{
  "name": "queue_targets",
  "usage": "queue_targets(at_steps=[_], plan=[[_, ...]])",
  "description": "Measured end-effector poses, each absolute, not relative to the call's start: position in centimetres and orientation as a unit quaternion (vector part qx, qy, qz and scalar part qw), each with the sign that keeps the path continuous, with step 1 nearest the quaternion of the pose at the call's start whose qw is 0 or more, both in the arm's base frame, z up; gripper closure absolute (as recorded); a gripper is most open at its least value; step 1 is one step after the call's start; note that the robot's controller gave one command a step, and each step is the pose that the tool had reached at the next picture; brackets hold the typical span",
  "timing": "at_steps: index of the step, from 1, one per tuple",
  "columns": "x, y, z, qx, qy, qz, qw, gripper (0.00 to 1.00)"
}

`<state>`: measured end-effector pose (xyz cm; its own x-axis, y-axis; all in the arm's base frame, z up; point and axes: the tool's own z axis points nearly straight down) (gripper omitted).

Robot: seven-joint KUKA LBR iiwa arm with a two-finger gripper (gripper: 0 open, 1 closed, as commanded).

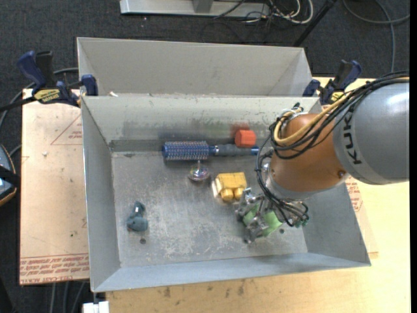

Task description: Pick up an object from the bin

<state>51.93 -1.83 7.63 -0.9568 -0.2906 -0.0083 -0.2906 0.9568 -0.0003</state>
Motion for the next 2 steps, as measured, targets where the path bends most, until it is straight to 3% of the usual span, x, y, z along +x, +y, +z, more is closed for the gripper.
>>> queue_targets(at_steps=[1, 2], plan=[[52.0, -1.1, 27.6, -0.243, 0.970, -0.001, 0.006, 1.00], [54.8, 2.4, 34.2, -0.221, 0.975, 0.000, 0.007, 1.00]])
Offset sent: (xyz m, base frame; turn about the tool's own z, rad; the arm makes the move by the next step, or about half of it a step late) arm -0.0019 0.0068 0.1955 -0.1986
